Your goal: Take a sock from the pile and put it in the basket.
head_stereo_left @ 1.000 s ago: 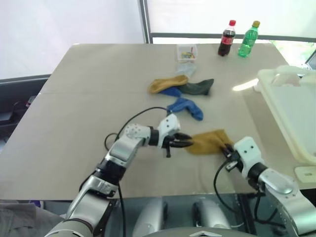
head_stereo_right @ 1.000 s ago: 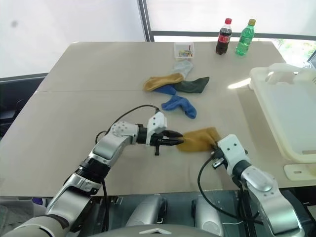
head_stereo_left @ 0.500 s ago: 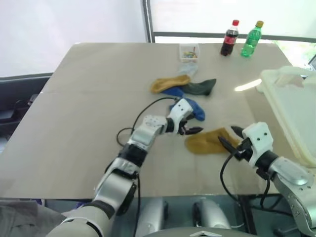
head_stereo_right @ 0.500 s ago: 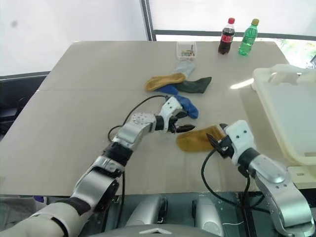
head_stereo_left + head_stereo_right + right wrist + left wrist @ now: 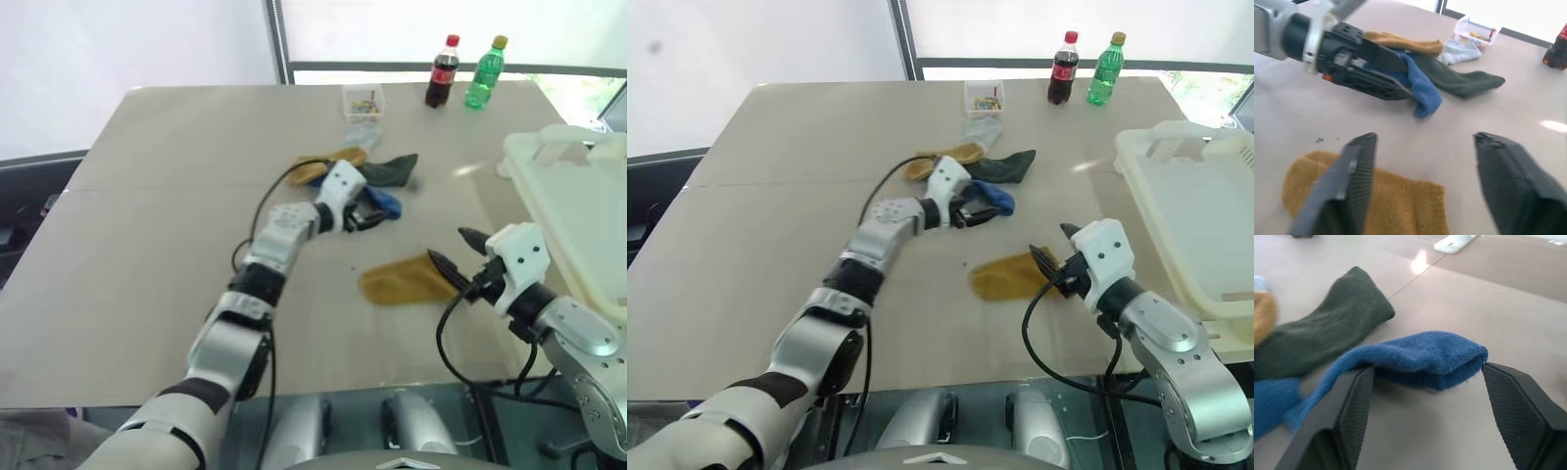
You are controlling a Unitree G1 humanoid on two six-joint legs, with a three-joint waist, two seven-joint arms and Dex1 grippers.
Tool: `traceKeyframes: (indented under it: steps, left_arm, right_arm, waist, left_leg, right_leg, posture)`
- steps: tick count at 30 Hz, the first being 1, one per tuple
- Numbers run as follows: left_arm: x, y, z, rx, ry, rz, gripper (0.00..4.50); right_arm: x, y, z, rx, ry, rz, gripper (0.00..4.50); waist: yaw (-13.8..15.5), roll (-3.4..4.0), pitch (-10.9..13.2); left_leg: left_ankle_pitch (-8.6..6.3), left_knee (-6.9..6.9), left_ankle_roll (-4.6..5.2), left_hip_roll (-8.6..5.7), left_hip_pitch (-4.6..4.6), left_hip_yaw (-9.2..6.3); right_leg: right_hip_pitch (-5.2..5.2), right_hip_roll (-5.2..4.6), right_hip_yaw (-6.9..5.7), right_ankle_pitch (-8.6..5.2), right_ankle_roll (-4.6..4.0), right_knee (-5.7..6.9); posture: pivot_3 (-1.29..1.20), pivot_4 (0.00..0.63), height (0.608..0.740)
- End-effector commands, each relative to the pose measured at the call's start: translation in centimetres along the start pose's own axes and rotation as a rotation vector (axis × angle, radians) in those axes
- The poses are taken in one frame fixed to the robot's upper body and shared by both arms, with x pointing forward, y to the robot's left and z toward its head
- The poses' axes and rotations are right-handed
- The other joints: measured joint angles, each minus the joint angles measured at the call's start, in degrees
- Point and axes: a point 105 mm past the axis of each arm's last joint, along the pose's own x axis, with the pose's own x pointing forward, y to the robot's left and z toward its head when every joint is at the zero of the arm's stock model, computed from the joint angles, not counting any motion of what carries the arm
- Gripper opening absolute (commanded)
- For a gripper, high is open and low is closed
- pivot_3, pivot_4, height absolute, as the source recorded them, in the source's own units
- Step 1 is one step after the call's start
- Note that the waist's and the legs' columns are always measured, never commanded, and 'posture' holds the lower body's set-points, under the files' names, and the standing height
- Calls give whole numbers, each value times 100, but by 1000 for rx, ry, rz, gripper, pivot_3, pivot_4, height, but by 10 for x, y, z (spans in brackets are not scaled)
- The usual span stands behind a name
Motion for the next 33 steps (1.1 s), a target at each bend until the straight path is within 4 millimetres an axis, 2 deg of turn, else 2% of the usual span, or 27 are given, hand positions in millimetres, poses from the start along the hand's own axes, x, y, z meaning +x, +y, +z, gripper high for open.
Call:
traceKeyframes:
  steps: [1, 5, 7, 9, 12, 16, 28, 29, 30, 33]
  left_arm:
    - [-34, 14, 18, 96, -23, 50, 4481]
    - [-63, 55, 22, 292, 32, 291, 4481]
    - [-69, 72, 13, 426, 114, 380, 4481]
    - [-67, 80, 2, 541, 172, 416, 4481]
    - [-55, 86, -5, 575, 183, 442, 4481]
    - [-42, 91, -11, 535, 191, 452, 4481]
    - [-34, 102, -12, 478, 194, 486, 4481]
    - [-33, 103, -12, 473, 193, 493, 3965]
    - [-33, 104, -13, 467, 195, 500, 3675]
    - [-34, 106, -16, 447, 207, 523, 2360]
  right_arm:
    - [4, 8, 21, -30, -84, 58, 4500]
    - [11, 11, 32, -45, -127, 98, 4500]
    - [15, 12, 35, -57, -139, 115, 4500]
    - [19, 12, 37, -70, -146, 130, 4500]
    - [22, 15, 36, -91, -144, 147, 4500]
    - [23, 19, 37, -139, -141, 172, 4500]
    - [23, 19, 41, -211, -137, 162, 4500]
    - [23, 18, 41, -211, -135, 157, 4500]
    - [22, 18, 42, -212, -134, 153, 4500]
    - [21, 17, 41, -209, -130, 144, 4500]
  waist:
    - [15, 0, 2]
    - [34, 1, 1]
    - [87, 0, 1]
    - [115, 1, 1]
    - [178, -1, 2]
    - [174, -10, 7]
    - [39, -13, 9]
    - [38, -13, 9]
    - [37, -13, 9]
    - [36, -13, 9]
  left_leg:
    - [-1, 0, 2, 0, -1, -4]
    - [-2, 0, 4, -3, 4, -1]
    - [-3, 0, 5, -4, 4, -6]
    - [-3, 0, 5, -9, 4, -7]
    - [0, 0, 1, -16, -3, 0]
    - [-4, 4, 7, -23, -13, -3]
    - [-5, 5, 10, -20, -15, 3]
    - [-5, 5, 10, -20, -15, 3]
    - [-5, 5, 10, -20, -15, 3]
    - [-5, 5, 10, -20, -15, 2]
  right_leg:
    - [0, 1, -2, 0, 0, -2]
    - [3, -3, 2, 1, 0, 1]
    - [5, -5, -3, 0, 0, -1]
    - [6, -4, -9, 1, 0, -4]
    - [2, -5, -20, 1, 1, -9]
    - [-2, 1, -31, 1, 1, -10]
    - [-12, 6, -26, 1, 2, -1]
    - [-12, 6, -26, 1, 2, -1]
    - [-12, 6, -26, 1, 2, -1]
    - [-12, 6, -27, 1, 2, 0]
  posture:
    - [0, 150, 740]
    - [0, 150, 740]
    - [0, 150, 740]
    - [0, 150, 740]
    - [0, 150, 740]
    - [0, 150, 740]
    - [0, 150, 740]
    - [0, 150, 740]
    - [0, 150, 740]
    - [0, 150, 740]
